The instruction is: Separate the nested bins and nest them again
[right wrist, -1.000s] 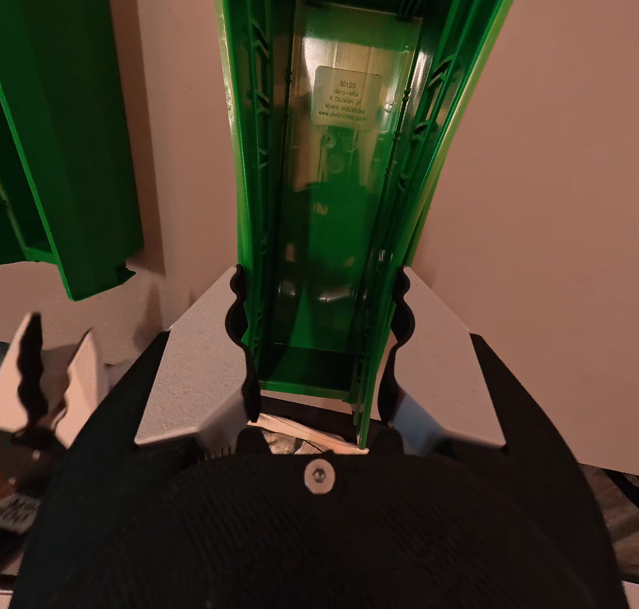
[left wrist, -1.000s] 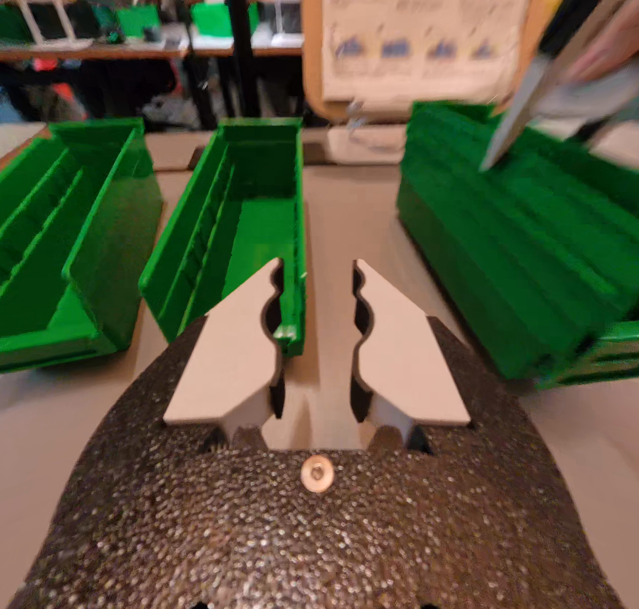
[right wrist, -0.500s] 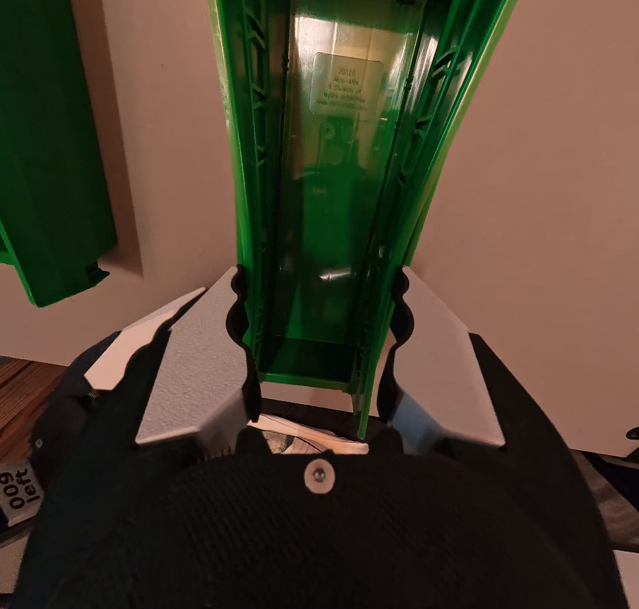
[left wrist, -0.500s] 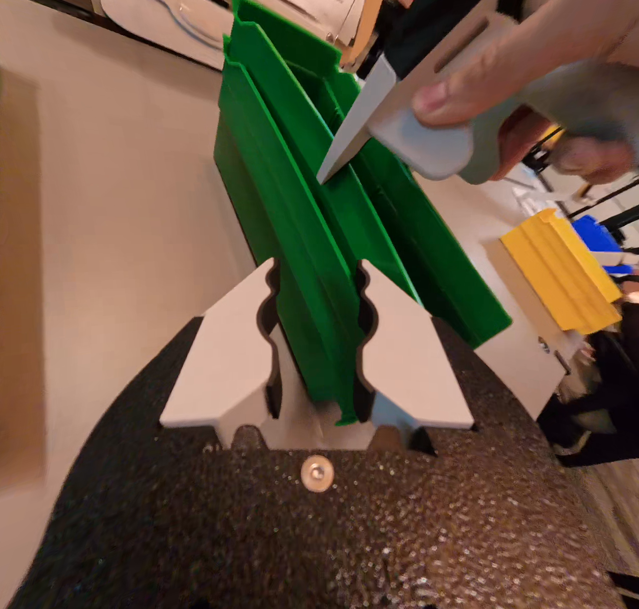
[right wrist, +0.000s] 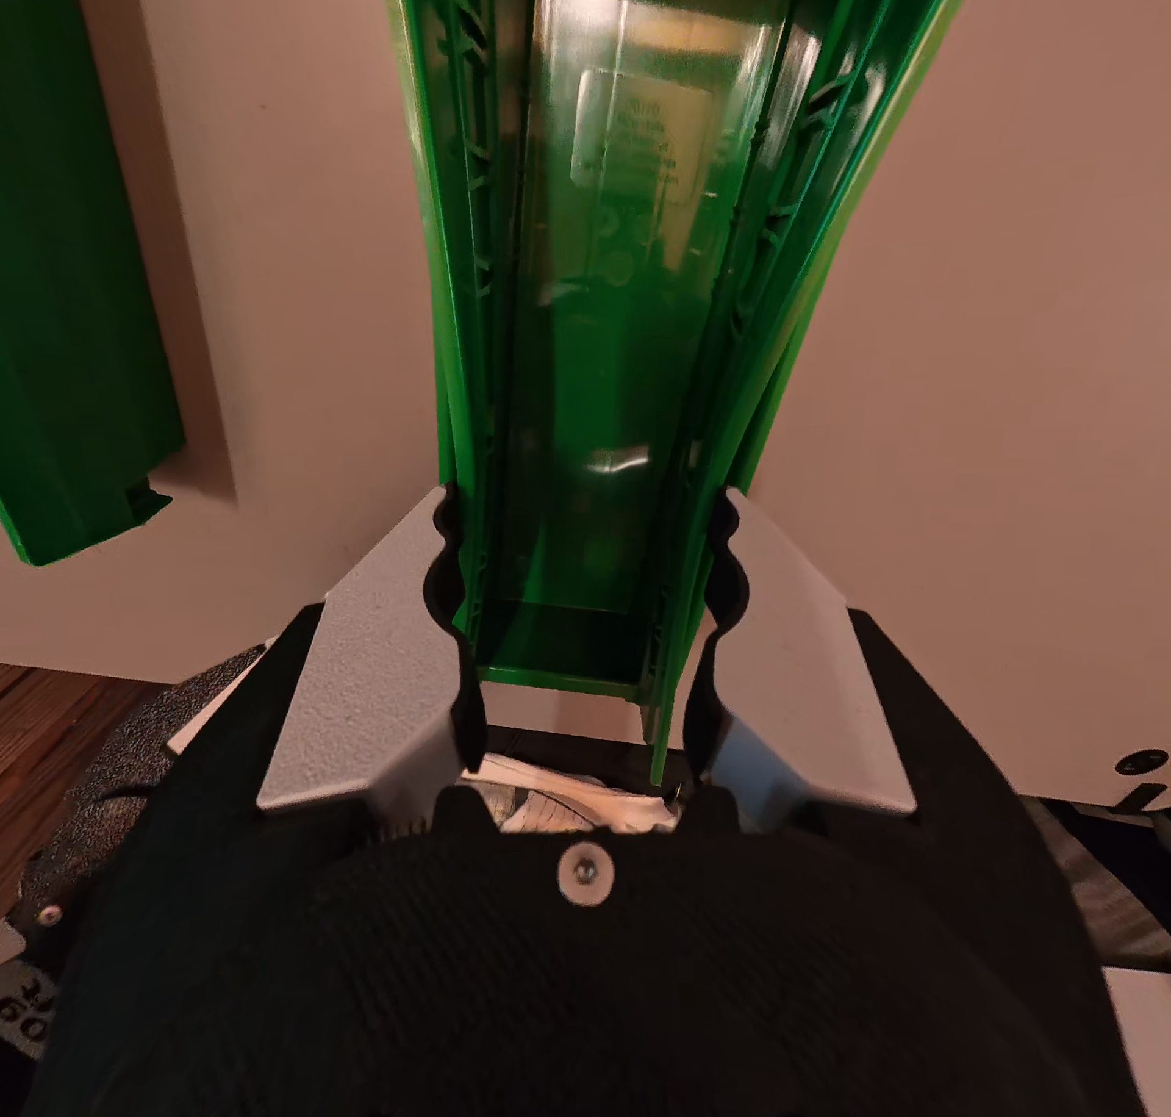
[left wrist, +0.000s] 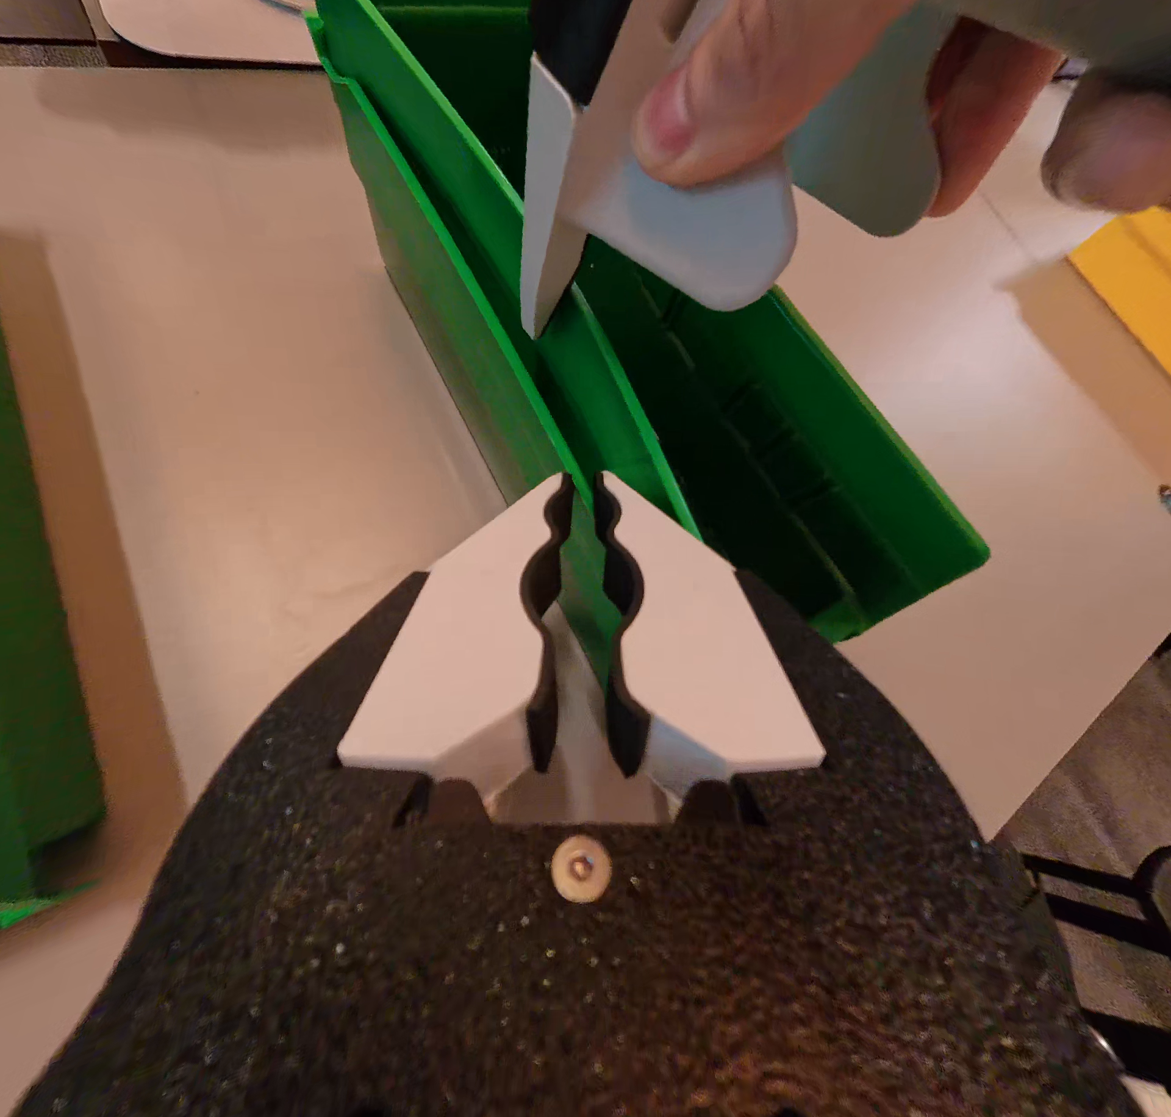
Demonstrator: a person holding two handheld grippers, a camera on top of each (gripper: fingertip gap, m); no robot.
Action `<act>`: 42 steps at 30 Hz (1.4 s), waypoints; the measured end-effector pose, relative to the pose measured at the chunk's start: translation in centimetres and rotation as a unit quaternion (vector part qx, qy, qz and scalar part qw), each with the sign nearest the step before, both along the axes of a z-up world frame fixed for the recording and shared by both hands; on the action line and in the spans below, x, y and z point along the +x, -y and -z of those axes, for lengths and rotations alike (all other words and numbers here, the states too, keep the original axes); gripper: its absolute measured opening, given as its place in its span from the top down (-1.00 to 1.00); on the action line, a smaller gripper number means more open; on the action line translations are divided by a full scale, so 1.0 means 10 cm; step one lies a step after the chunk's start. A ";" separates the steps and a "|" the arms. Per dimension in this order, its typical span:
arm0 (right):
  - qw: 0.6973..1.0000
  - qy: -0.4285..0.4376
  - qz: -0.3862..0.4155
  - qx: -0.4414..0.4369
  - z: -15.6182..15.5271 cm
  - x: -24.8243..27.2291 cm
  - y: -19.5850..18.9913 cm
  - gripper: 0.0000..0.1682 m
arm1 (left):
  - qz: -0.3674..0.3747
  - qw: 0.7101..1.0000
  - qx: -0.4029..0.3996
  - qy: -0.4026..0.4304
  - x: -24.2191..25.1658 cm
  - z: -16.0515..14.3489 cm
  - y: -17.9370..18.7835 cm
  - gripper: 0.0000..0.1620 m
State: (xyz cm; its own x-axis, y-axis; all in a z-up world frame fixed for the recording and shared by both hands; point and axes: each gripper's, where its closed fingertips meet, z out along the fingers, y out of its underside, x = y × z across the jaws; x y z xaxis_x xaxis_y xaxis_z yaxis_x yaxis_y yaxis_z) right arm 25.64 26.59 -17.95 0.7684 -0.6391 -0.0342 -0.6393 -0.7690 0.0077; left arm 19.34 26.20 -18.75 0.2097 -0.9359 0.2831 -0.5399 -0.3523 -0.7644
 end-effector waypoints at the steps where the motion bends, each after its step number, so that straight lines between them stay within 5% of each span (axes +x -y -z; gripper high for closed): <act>1: 1.000 -0.001 0.000 -0.003 -0.01 0.00 0.01 0.08 | 0.002 1.000 0.007 -0.008 0.00 0.00 0.01 0.94; 14: 1.000 0.005 -0.008 -0.010 -0.19 0.00 0.00 0.12 | -0.002 0.999 0.017 -0.039 0.06 0.02 -0.05 0.94; 21: 1.000 0.003 -0.001 -0.004 -0.52 0.04 0.02 0.04 | -0.026 0.999 0.003 0.045 0.10 -0.03 -0.07 0.93; 25: 1.000 0.013 -0.008 -0.005 -0.74 0.09 0.00 0.01 | -0.052 0.991 0.033 0.121 -0.02 -0.20 -0.11 0.52; 32: 0.999 0.027 -0.007 0.026 -1.26 0.28 -0.03 -0.01 | -0.095 0.968 0.130 0.192 -0.49 -0.22 -0.28 0.39; 42: 0.996 0.053 0.067 0.025 -1.62 1.11 0.68 -0.04 | -0.086 0.951 0.201 0.219 -0.80 -0.21 -0.38 0.36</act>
State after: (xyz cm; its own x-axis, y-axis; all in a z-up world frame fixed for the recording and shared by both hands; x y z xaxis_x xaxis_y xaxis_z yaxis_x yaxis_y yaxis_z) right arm 36.76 19.83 -1.74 0.6779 -0.7351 0.0082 -0.7309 -0.6751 -0.1004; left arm 11.30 29.98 -16.68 0.3139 -0.9494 0.0062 -0.0992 -0.0393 -0.9943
